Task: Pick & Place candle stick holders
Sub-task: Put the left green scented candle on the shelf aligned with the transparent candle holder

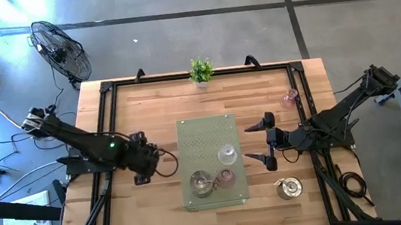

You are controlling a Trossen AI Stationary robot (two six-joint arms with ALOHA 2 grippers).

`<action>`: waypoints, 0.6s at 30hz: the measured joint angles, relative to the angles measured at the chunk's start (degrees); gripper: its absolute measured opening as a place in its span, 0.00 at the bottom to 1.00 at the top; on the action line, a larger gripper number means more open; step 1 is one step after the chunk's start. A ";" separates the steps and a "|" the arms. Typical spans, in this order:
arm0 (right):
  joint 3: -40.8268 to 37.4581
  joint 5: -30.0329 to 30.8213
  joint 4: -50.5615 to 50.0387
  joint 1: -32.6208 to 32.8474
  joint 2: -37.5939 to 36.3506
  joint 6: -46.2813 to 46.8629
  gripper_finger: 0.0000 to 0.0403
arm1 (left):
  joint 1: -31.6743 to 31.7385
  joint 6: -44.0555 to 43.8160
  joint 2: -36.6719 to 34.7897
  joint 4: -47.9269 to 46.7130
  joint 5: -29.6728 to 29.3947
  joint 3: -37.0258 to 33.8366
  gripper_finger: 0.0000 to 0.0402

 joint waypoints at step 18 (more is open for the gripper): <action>0.00 -0.44 -0.02 0.00 0.00 0.00 0.98 | -3.49 11.62 1.11 -8.09 -6.81 31.50 0.88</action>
